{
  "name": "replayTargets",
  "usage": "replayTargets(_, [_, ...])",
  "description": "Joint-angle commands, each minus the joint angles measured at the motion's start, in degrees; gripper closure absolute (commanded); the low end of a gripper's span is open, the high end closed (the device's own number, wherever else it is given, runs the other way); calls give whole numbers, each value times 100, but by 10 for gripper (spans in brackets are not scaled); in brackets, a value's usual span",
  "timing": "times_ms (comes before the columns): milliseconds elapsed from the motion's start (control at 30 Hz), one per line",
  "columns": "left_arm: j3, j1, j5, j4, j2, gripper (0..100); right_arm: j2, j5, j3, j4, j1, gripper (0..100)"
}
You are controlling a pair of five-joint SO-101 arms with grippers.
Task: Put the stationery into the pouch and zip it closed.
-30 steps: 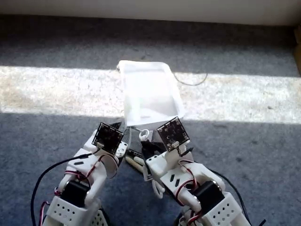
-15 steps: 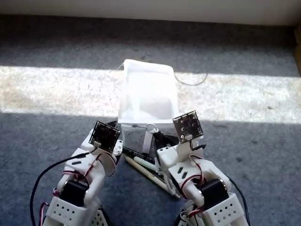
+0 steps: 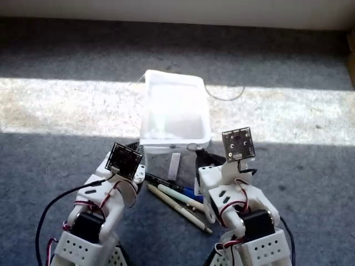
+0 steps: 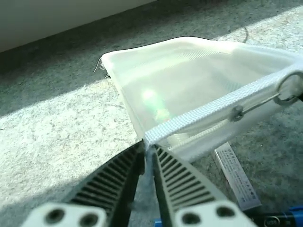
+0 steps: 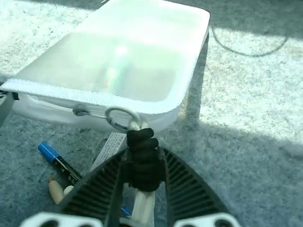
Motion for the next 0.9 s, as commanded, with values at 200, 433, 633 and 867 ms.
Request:
replayTargets(200, [-48, -171, -62, -97, -75, 989, -119, -62, -374, -22, 330, 994])
replayTargets(433, [-40, -171, -62, -97, -75, 989, -119, -396, -347, -374, 971, 994])
replayTargets(633, [-22, -171, -62, -97, -75, 989, -119, -501, -347, -418, 1095, 994])
replayTargets(867, [-40, -321, -62, -97, -75, 989, -119, -510, -382, -418, 1253, 994])
